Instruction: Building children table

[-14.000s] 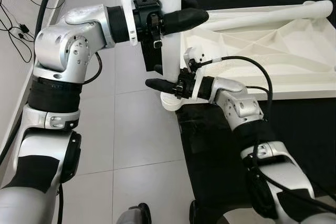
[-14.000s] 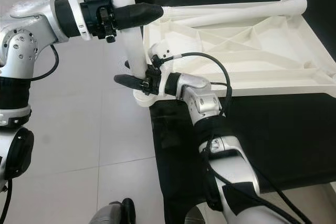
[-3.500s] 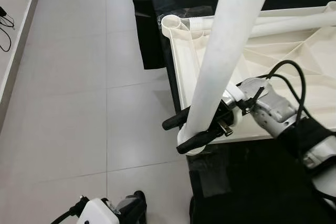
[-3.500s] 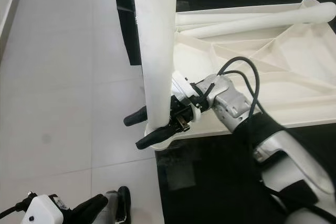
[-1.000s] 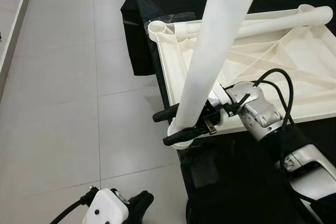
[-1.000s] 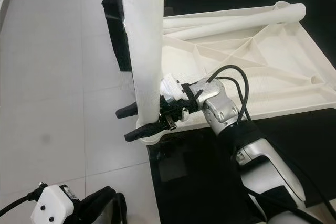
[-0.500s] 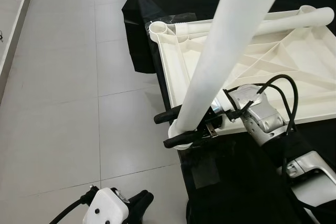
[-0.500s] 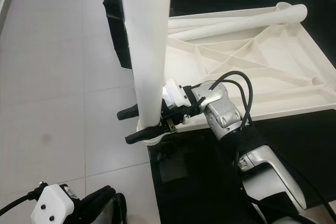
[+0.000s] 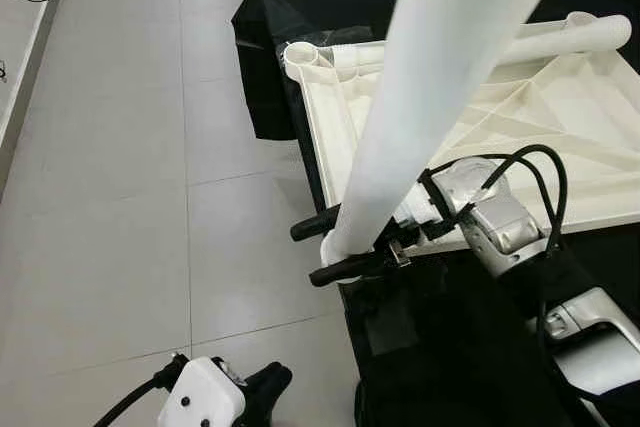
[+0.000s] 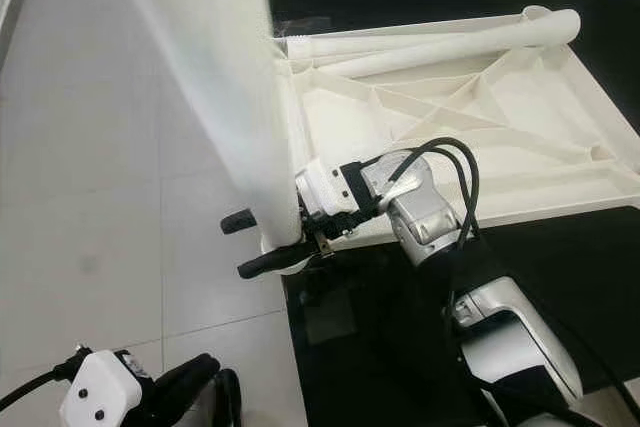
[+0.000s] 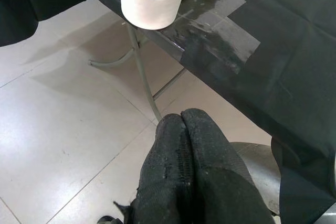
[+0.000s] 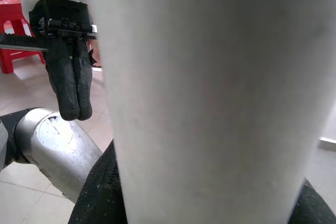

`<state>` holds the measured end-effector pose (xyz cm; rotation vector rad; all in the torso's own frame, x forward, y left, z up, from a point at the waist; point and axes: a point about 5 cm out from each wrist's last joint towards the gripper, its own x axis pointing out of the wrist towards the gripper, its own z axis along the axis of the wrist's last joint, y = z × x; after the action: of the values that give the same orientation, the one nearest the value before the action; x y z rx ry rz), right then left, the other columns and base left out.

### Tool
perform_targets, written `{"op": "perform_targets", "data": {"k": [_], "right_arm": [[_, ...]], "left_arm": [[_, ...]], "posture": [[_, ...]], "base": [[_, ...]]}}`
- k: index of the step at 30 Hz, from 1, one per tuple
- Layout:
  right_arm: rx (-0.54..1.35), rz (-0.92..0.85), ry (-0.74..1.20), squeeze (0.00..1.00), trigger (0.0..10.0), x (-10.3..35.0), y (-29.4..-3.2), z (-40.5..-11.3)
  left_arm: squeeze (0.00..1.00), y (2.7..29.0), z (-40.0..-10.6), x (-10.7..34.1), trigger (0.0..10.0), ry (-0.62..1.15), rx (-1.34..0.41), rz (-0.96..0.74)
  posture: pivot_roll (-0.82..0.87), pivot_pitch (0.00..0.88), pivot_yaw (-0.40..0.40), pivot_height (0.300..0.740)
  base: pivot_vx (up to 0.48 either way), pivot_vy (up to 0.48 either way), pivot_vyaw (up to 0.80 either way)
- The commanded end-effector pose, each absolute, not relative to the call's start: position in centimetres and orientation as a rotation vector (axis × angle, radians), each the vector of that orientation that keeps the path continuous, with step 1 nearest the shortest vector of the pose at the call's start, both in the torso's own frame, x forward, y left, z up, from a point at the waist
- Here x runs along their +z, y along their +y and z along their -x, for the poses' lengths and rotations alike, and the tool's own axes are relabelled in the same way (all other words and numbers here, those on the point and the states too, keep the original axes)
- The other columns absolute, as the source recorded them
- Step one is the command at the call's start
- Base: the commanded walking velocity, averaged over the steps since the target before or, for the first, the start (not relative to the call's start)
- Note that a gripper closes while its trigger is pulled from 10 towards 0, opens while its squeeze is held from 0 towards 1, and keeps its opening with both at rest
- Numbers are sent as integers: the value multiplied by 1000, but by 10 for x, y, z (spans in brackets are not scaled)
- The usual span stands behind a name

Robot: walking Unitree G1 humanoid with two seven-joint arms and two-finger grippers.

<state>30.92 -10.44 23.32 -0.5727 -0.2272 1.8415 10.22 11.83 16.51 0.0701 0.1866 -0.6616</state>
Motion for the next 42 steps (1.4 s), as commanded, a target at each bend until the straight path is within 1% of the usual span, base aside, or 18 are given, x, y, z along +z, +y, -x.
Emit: {"op": "perform_targets", "data": {"k": [1,4,7,9,14,21,26,27,29,31,32,33,36,37,38,39,41,42], "right_arm": [[1821,568,-46,0,10000,206,-114,-311],[1818,539,-51,0,10000,208,-113,-311],[1733,414,-89,0,10000,211,-110,-318],[1706,388,-93,0,10000,211,-110,-319],[1660,355,-97,0,10000,207,-111,-320],[1515,310,-150,0,10000,204,-115,-316],[1495,309,-148,0,10000,203,-115,-314],[1398,317,-102,0,10000,195,-111,-309],[1398,317,-102,0,10000,195,-111,-309],[1253,293,-39,0,10000,187,-104,-302],[1253,293,-39,0,10000,187,-104,-302],[1116,288,19,0,10000,179,-102,-297],[1067,286,40,0,10000,177,-103,-297],[982,282,60,0,10000,174,-104,-297],[982,282,60,0,10000,174,-104,-297],[918,281,68,0,10000,173,-106,-298],[918,281,68,0,10000,173,-106,-298],[855,273,64,0,10000,173,-106,-298]], "left_arm": [[0,118,-100,163,3294,210,-660,-63],[0,118,-100,163,3255,210,-660,-63],[0,118,-100,163,3294,209,-659,-62],[0,118,-100,163,3333,209,-659,-62],[0,118,-100,163,3373,211,-659,-62],[0,118,-99,162,3412,217,-663,-66],[0,118,-99,162,3451,217,-663,-68],[0,118,-99,161,3804,218,-664,-70],[0,118,-99,161,3804,218,-664,-70],[0,119,-99,161,4157,219,-662,-72],[0,119,-99,161,4157,219,-662,-72],[0,120,-100,161,4745,219,-657,-72],[0,121,-100,161,4745,218,-655,-72],[0,122,-101,161,4980,218,-653,-73],[0,122,-101,161,4980,218,-653,-73],[0,123,-101,161,5569,217,-652,-75],[0,123,-101,161,5569,217,-652,-75],[0,123,-102,161,7059,217,-650,-77]], "posture": [[152,320,-4,740],[151,321,-5,740],[150,320,-7,740],[150,320,-6,740],[149,317,-5,740],[141,311,-11,740],[138,310,-14,740],[125,303,-20,740],[125,303,-20,740],[121,300,-24,740],[121,300,-24,740],[116,298,-18,740],[116,298,-18,740],[116,300,-14,740],[116,300,-14,740],[117,300,-12,740],[117,300,-12,740],[118,299,-8,740]], "base": [[0,0,0],[0,0,0],[0,0,0],[0,0,0],[0,0,0],[0,0,0],[0,0,0],[0,0,0],[0,0,0],[0,0,0],[0,0,0],[0,0,0],[0,0,0],[0,0,0],[0,0,0],[0,0,0],[0,0,0],[0,0,0]]}}
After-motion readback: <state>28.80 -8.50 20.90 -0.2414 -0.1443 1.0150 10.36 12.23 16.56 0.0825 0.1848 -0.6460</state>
